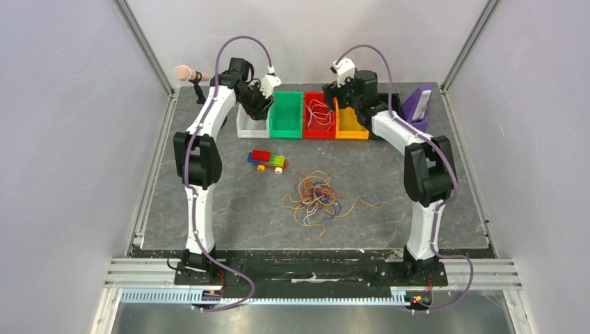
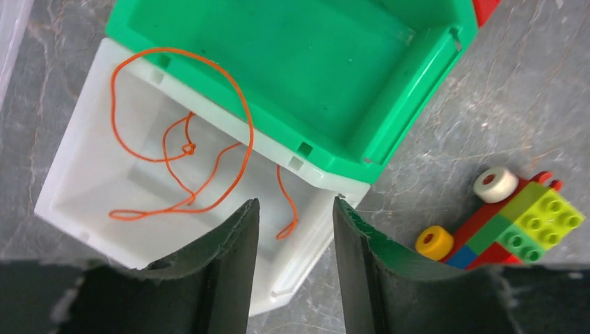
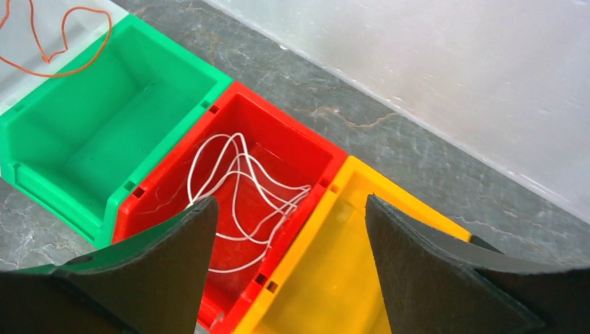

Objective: Untangle the cables

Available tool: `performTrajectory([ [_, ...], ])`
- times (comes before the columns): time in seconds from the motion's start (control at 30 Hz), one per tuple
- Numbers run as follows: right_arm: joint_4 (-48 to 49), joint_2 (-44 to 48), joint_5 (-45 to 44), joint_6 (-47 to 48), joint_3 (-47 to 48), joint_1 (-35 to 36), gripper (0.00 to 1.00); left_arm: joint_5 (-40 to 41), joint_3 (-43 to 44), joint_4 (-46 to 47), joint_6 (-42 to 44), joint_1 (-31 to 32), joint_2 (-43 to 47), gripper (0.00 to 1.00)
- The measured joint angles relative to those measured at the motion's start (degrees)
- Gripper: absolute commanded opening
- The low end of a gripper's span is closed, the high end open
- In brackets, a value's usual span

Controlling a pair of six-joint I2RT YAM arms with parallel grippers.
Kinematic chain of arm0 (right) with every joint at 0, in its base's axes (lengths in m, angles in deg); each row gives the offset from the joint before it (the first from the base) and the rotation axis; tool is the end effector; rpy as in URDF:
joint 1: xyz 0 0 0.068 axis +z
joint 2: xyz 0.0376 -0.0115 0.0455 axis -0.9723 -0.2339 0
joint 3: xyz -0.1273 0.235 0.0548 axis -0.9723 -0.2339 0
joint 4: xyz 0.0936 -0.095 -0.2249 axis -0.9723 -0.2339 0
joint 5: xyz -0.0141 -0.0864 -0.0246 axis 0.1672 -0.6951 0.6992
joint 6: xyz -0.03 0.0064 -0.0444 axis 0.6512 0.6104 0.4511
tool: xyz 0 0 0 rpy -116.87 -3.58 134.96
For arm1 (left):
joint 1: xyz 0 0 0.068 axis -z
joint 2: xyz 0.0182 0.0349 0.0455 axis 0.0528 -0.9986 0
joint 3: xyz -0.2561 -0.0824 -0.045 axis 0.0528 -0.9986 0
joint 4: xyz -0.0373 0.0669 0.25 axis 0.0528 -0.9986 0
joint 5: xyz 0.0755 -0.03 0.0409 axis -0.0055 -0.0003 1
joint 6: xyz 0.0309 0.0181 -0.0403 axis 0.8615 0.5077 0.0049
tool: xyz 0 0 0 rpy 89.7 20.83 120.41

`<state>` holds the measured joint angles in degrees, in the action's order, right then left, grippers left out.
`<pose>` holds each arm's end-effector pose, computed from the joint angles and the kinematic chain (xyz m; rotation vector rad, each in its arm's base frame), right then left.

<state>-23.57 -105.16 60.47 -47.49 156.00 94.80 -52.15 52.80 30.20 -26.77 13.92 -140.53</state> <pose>0.4638 0.1598 0.2606 -0.5442 1.8166 0.2799 0.4865 -0.1088 0.2677 1.2484 2.1279 -0.3203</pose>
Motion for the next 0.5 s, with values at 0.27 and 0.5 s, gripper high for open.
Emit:
performTrajectory([
  [0.27, -0.04, 3.93, 2.47, -1.9, -3.02, -3.23, 0.8, -0.13, 0.76, 1.6, 9.75, 0.0, -3.69, 0.4],
  [0.5, -1.57, 3.93, 3.65, -2.84, -4.2, -4.15, 0.78, 2.45, 1.03, 3.37, 14.56, -0.2, -6.01, 0.02],
])
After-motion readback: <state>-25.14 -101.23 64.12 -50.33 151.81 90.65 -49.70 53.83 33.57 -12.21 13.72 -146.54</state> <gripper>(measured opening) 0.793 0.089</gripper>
